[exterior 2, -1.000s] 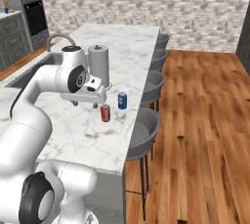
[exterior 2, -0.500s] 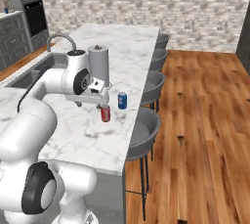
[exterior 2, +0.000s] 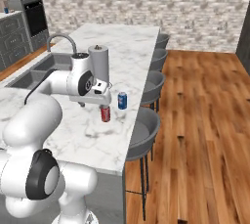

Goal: Four empty soda cans are scattered around the kitchen. Gather all the cans and cluster them next to the stove for recycling.

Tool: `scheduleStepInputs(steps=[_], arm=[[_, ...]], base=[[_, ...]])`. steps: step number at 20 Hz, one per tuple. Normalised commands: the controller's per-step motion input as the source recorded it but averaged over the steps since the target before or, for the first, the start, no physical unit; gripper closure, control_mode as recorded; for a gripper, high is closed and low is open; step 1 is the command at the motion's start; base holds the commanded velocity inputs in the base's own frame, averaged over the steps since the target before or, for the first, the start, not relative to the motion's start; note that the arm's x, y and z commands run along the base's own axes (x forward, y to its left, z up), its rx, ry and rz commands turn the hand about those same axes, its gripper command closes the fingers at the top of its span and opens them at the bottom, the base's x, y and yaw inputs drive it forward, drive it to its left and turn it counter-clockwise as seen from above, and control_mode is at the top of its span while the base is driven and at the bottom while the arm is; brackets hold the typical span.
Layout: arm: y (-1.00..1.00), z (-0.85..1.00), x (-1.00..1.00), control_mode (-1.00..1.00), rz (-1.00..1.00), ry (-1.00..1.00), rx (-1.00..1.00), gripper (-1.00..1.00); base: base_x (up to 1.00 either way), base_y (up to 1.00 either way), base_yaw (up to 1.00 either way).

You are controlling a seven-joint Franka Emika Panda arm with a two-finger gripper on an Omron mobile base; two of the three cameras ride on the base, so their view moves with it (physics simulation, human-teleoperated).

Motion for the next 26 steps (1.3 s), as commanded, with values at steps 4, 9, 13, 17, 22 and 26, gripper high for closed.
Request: scheduleStepInputs(steps=[4, 9, 13, 17, 22, 26], arm=[[0.00, -0.16, 0.23, -1.00, 0.00, 0.00, 0.00, -1.00], [0.00, -0.15, 0.24, -1.00, 0.00, 0.00, 0.00, -1.00], [0.00, -0.13, 0.25, -1.00, 0.00, 0.00, 0.00, -1.00], [0.00, -0.10, 0.25, -1.00, 0.00, 0.03, 0.00, -1.00], [0.00, -0.14, 0.24, -1.00, 0.00, 0.03, 0.00, -1.00], [0.00, -0.17, 0.20, -1.00, 0.00, 0.02, 0.00, -1.00]], base=[[0.00, 0.00, 0.00], [0.00, 0.00, 0.00], [0.00, 0.00, 0.00], [0.00, 0.00, 0.00], [0.00, 0.00, 0.00], [0.00, 0.00, 0.00]])
